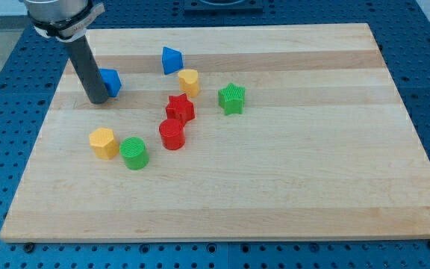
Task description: Push the blue cube towards close left to the red star
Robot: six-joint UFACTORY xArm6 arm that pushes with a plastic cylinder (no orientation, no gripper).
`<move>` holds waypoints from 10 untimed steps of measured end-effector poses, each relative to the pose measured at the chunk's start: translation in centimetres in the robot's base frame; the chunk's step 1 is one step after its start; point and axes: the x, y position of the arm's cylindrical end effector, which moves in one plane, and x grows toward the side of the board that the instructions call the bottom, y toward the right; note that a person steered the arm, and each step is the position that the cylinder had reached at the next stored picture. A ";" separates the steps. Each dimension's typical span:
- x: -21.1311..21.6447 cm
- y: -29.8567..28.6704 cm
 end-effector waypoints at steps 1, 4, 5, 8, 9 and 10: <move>-0.4 -1.4; -6.8 -5.2; -6.8 -5.2; -1.5 -0.5; 0.4 1.1; 1.7 2.6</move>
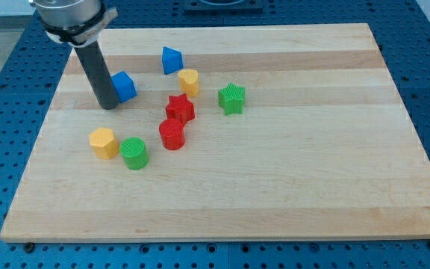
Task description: Push the blue cube towards close left to the red star
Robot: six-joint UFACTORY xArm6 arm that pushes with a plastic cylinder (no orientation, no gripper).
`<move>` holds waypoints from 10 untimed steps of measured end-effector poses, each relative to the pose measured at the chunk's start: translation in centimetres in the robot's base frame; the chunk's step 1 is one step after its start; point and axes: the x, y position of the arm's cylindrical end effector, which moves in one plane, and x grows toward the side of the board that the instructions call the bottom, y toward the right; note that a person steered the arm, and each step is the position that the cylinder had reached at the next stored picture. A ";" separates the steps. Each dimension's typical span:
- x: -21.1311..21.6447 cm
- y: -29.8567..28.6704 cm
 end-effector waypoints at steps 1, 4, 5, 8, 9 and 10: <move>0.2 0.3; -1.7 -4.5; -5.2 -4.7; -9.7 -1.3; -9.6 -1.4; -8.8 -1.5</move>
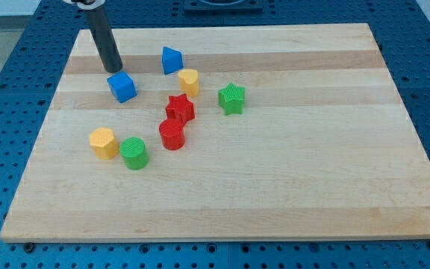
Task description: Push the blue cube towards close left to the red star
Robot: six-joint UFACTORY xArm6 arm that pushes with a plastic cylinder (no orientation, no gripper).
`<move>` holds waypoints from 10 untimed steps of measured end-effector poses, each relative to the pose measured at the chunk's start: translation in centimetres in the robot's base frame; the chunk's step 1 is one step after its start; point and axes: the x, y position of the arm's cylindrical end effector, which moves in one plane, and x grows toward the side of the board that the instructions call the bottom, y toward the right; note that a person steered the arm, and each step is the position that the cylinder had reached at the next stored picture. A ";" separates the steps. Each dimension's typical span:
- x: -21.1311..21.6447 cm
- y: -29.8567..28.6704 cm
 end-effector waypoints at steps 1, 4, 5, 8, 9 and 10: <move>2.4 0.1; 6.7 0.9; 7.4 2.6; 8.4 7.5; 8.6 9.0; 8.9 10.4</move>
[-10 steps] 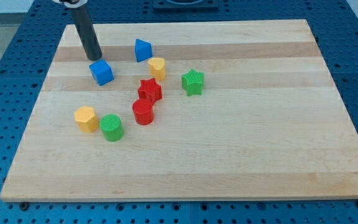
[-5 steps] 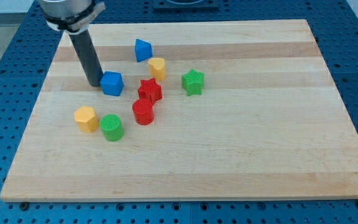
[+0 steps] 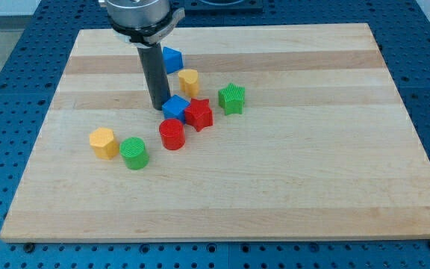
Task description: Push the blue cube towards close left to the red star
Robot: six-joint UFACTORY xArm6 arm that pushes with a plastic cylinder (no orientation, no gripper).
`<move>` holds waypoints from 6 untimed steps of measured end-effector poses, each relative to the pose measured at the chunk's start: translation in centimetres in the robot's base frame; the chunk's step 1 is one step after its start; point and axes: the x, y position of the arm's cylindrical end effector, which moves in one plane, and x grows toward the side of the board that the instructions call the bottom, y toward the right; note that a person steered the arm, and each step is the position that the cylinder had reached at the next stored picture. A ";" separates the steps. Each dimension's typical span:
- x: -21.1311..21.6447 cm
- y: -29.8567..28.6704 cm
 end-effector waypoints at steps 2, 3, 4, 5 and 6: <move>0.3 1.4; 0.3 1.0; 0.3 1.0; 0.2 0.1; 0.1 0.3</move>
